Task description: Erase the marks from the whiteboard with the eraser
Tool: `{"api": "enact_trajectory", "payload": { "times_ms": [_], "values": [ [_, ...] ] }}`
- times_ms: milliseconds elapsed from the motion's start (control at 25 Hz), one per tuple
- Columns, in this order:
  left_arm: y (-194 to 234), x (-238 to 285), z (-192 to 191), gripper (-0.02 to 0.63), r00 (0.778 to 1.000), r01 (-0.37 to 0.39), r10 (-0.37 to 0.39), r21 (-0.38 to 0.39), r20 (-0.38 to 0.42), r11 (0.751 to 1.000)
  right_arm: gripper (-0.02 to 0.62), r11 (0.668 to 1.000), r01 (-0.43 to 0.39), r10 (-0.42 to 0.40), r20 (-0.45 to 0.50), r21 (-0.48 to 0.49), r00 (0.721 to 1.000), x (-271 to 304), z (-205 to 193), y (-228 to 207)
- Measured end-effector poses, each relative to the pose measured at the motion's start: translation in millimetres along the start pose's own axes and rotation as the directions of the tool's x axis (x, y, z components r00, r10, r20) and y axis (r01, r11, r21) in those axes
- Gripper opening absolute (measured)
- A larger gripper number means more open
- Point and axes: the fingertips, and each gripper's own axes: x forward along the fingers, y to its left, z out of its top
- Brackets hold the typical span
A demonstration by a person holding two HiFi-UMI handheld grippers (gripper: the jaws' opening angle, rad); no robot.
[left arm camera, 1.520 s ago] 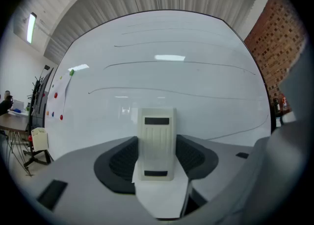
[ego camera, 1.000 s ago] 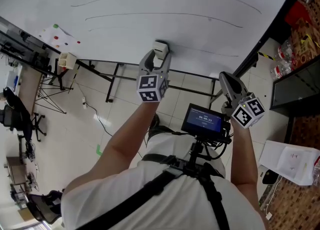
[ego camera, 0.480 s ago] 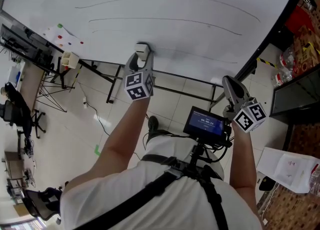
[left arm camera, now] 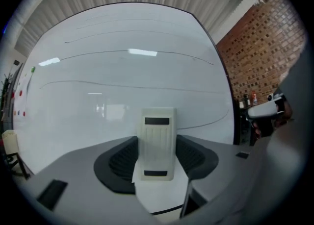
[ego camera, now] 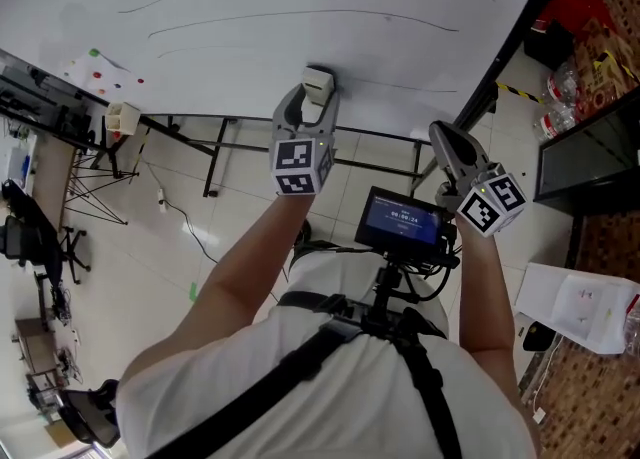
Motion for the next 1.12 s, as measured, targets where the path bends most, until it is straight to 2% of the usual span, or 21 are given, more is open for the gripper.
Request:
{"api": "enact_trajectory", "payload": {
  "times_ms": [80,160,280,320,400,520,560,640,760,920,1000,1120],
  "values": [
    [-20.3,4.2,-4.8,0.270,0.996,0.086,-0.085,0.031,-0.008,0.996,0.020,1.000,0.007,-0.007,-0.007,-0.004,1.000,-1.5,-1.4,-0.9],
    [-29.0,6.5,-9.5,0.272,0.990,0.138,-0.138,0.041,-0.013,0.990,0.020,1.000,0.009,-0.009,-0.007,-0.004,1.000,-2.6,-2.6,-1.0],
    [-17.9,4.4,-14.4,0.272,0.989,0.146,-0.146,0.023,-0.026,0.989,0.020,1.000,0.012,-0.012,-0.011,-0.001,1.000,-3.5,-6.9,-1.8],
    [-7.1,3.7,-13.8,0.272,0.993,0.118,-0.118,0.010,-0.018,0.993,0.020,1.000,0.015,-0.015,-0.013,-0.003,1.000,-4.1,-7.1,-2.8],
    [19.7,0.9,-15.1,0.272,1.000,0.015,-0.015,-0.026,-0.009,1.000,0.020,1.000,0.022,-0.022,-0.009,-0.002,1.000,-9.5,-5.6,-6.6],
    [56.7,-8.0,-20.8,0.270,0.986,-0.163,0.161,-0.043,-0.046,0.986,0.020,1.000,0.026,-0.026,-0.002,0.002,1.000,-22.0,-3.1,-12.8],
    [67.1,-10.7,-19.8,0.270,0.980,-0.196,0.194,-0.045,-0.051,0.980,0.020,1.000,0.027,-0.027,-0.004,0.001,1.000,-22.3,-2.8,-12.5],
    [81.3,-12.3,-14.2,0.270,0.977,-0.210,0.208,-0.037,-0.045,0.977,0.020,1.000,0.030,-0.030,-0.007,0.005,1.000,-14.5,-3.3,-7.9],
    [65.3,-4.7,-7.8,0.270,0.987,-0.158,0.158,-0.011,-0.027,0.987,0.020,0.999,0.032,-0.032,-0.013,0.008,0.999,-6.1,-5.7,-4.1],
    [2.1,9.2,-7.7,0.270,0.996,-0.082,0.082,-0.010,-0.025,0.997,0.020,0.999,0.038,-0.038,-0.016,0.008,0.999,-19.0,-8.2,-13.9],
    [-28.0,14.6,-3.2,0.270,0.999,-0.021,0.022,0.015,-0.031,1.000,0.020,0.999,0.048,-0.047,-0.016,0.015,0.999,-20.7,-7.2,-15.4],
    [-47.7,18.6,7.2,0.268,0.998,0.049,-0.047,0.061,-0.029,0.997,0.020,0.998,0.054,-0.054,-0.014,0.017,0.998,-11.9,-2.5,-8.2]
  ]
}}
